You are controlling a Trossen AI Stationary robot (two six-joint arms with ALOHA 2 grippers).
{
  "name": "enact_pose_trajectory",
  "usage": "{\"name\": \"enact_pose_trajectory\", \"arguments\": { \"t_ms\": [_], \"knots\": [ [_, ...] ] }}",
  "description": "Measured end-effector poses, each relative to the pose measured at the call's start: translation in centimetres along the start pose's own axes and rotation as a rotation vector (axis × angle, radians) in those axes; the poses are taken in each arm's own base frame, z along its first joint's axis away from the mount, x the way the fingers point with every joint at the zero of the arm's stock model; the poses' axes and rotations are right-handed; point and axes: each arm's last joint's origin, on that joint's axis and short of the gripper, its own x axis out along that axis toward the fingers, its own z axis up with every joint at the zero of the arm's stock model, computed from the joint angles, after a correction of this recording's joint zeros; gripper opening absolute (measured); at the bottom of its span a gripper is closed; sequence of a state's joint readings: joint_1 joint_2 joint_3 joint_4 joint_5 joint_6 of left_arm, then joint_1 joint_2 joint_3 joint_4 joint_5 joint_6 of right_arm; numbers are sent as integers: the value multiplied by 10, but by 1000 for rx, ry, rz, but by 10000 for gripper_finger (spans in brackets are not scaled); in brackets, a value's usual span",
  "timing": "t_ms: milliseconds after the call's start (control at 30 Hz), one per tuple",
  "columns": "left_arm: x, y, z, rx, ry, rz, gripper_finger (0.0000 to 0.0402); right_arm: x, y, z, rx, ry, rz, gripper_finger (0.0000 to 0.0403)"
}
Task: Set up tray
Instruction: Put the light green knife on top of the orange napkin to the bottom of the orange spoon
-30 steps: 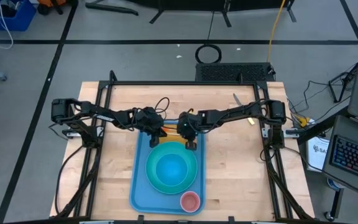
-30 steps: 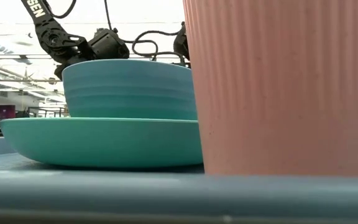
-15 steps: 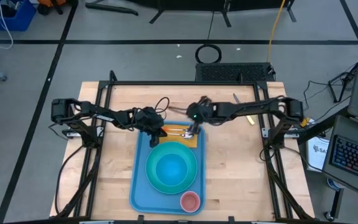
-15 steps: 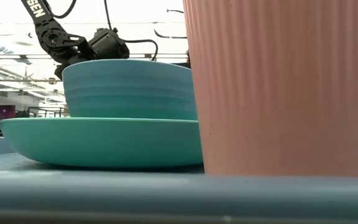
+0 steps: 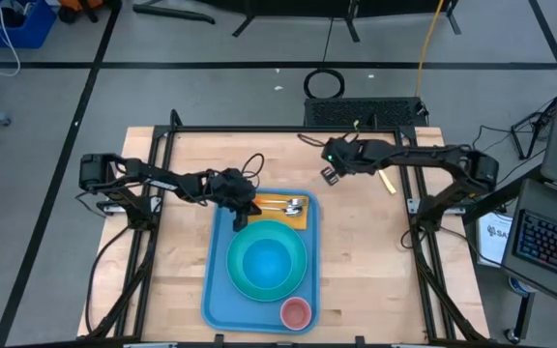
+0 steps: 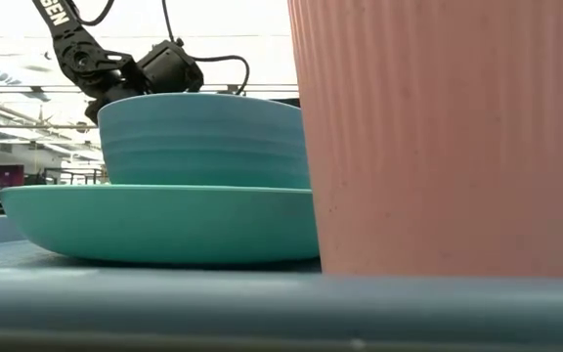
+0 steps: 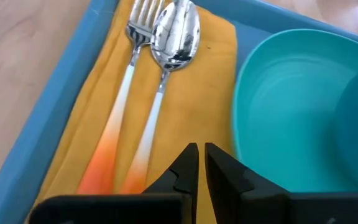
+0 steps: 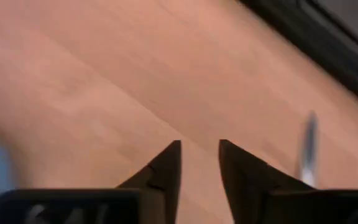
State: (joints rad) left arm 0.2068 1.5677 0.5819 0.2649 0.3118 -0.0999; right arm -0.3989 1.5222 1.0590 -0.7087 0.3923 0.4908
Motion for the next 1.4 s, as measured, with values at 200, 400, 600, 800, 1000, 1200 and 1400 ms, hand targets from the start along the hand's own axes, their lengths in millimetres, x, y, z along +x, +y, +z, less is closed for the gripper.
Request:
{"name": "enact_pose_trajectory", "arguments": {
  "t_ms": [200,400,600,800,1000,1200,1400],
  "knots": [
    [1,-3,0,18,2,-9,31,12,-30,-10,117,182,-152,198],
    [1,-5,0,22,3,-14,31,27,-51,-23,186,324,-143,260],
    [2,-6,-1,24,4,-16,31,41,-69,-37,230,397,-192,284],
    [2,-6,-1,27,5,-16,31,52,-82,-55,285,476,-220,278],
    [2,-6,-1,27,5,-16,31,62,-88,-64,312,495,-166,255],
    [2,-6,-1,27,5,-16,31,69,-94,-68,332,516,-72,242],
    [2,-6,-1,27,5,-16,31,71,-96,-70,338,530,-33,222]
  ]
}}
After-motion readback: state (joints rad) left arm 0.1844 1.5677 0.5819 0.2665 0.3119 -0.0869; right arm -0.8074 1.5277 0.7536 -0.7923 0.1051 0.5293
